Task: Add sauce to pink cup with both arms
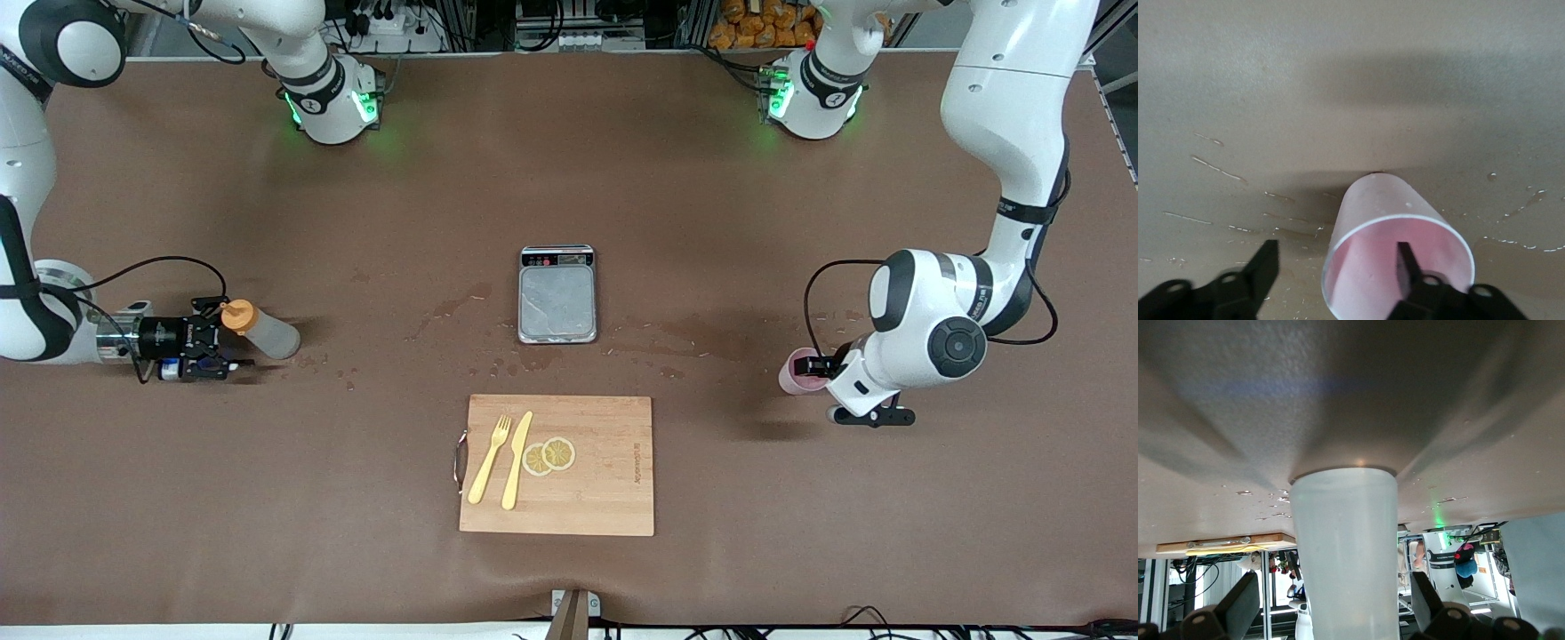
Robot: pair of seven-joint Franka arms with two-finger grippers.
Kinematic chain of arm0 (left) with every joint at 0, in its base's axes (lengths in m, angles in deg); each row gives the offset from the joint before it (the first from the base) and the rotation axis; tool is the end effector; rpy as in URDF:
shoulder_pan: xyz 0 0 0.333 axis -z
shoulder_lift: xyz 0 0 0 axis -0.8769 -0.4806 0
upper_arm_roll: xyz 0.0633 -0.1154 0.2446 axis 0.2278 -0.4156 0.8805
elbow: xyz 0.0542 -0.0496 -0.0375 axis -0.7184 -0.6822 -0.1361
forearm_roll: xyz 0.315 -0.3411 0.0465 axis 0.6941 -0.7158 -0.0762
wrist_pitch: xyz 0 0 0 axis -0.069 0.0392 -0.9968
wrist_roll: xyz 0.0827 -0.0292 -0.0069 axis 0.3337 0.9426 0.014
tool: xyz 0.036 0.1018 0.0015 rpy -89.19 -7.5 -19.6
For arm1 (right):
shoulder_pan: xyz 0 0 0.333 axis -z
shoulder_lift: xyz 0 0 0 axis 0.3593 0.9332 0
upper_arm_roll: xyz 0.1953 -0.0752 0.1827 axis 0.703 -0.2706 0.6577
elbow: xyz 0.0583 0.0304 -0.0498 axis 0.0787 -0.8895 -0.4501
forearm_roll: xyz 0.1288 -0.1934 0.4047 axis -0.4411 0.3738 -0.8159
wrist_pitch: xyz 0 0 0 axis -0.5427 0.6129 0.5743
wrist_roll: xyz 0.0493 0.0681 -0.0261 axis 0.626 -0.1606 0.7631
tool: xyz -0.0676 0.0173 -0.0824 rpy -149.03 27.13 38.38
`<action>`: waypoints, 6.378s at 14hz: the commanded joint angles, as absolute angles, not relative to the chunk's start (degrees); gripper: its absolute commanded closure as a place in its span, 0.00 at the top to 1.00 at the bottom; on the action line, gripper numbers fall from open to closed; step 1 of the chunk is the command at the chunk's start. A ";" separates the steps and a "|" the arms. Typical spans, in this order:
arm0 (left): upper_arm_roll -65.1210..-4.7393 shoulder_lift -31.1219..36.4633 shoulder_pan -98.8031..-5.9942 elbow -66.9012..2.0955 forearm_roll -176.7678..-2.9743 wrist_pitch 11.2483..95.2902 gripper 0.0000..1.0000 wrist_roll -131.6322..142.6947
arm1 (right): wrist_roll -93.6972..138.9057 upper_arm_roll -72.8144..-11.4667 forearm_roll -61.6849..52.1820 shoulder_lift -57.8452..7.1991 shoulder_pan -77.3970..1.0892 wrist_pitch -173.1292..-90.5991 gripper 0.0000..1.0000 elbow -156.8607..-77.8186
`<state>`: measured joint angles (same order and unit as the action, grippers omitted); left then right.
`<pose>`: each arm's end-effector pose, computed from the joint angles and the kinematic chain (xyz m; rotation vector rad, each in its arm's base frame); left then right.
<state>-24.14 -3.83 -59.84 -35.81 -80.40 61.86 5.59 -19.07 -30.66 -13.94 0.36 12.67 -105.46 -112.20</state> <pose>0.6619 -0.1034 0.1394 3.0882 -0.0537 -0.2625 0.5718 -0.2081 0.0302 -1.5220 1.4708 1.1468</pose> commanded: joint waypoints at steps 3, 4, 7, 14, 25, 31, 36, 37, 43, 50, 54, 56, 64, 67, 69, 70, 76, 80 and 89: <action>-24.25 -2.65 -59.43 -36.93 -79.31 61.35 0.00 5.74 | -17.94 -30.63 -15.37 2.98 12.43 -104.40 1.00 -110.87; -24.34 -2.04 -59.43 -36.75 -78.25 61.35 0.00 5.74 | -18.02 -30.63 -15.45 3.07 12.34 -104.31 1.00 -110.87; -24.34 -1.16 -59.69 -36.40 -78.24 61.35 0.00 5.74 | -18.11 -30.63 -16.15 3.07 11.46 -102.82 0.96 -110.87; -27.93 5.61 -59.52 -36.05 -78.86 56.36 0.00 2.59 | -18.37 -30.63 -17.04 2.98 10.59 -101.06 0.52 -110.60; -41.13 4.83 -47.94 -30.52 -78.77 50.28 0.00 -32.81 | -19.25 -30.80 -16.86 2.19 9.45 -101.50 0.39 -110.43; -40.95 -5.88 -37.29 -22.44 -78.42 50.89 0.00 -48.55 | -27.15 -31.24 -13.72 -1.49 4.54 -101.67 0.36 -109.03; -40.95 -8.97 -35.17 -21.81 -78.59 55.10 0.00 -49.45 | -39.45 -30.89 -6.07 -5.80 -0.30 -101.32 0.36 -104.19; -40.95 -9.32 -34.65 -21.81 -78.51 56.24 0.00 -49.45 | -41.47 -30.98 -5.01 -6.94 -1.71 -101.50 0.36 -103.93; -39.81 -11.43 -31.66 -21.72 -77.98 61.00 0.00 -49.28 | -54.65 -31.15 -0.43 -13.54 -10.23 -103.78 0.35 -103.75; -39.63 -10.73 -32.18 -20.14 -78.15 61.35 1.00 -49.10 | -61.78 -31.15 3.34 -15.91 -15.59 -105.36 0.32 -103.66; -39.37 -8.98 -33.58 -18.65 -77.89 61.26 1.00 -48.67 | -71.79 -31.07 10.46 -17.76 -22.62 -107.12 0.32 -102.52; -39.37 -7.57 -35.86 -18.82 -77.72 60.74 1.00 -47.70 | -75.58 -31.07 12.66 -17.76 -25.87 -107.21 0.32 -101.90; -39.46 0.42 -47.54 -20.22 -77.80 52.13 1.00 -31.38 | -92.71 -30.89 21.27 -18.11 -36.25 -106.77 0.28 -100.32; -39.54 4.99 -53.69 -23.73 -77.80 51.42 1.00 -22.42 | -96.24 -30.98 22.33 -18.11 -38.37 -106.33 0.27 -100.41; -39.89 6.84 -59.23 -25.15 -77.89 49.93 1.00 -14.77 | -100.62 -30.98 23.47 -18.11 -40.20 -105.37 0.27 -100.49; -39.98 7.19 -61.43 -25.06 -77.89 48.01 1.00 -11.00 | -103.34 -30.98 25.40 -18.11 -41.52 -104.49 0.26 -100.58; -39.64 10.80 -67.77 -24.89 -77.89 43.07 1.00 -0.52 | -111.53 -30.89 28.49 -18.11 -46.45 -99.04 0.23 -100.32; -37.27 13.70 -67.87 -25.06 -77.89 40.61 1.00 2.66 | -117.07 -30.89 31.74 -17.32 -50.49 -98.33 0.22 -100.49; -21.46 25.03 -55.40 -24.89 -77.89 27.53 1.00 8.63 | -122.70 -31.07 37.79 -14.60 -54.19 -93.33 0.19 -100.32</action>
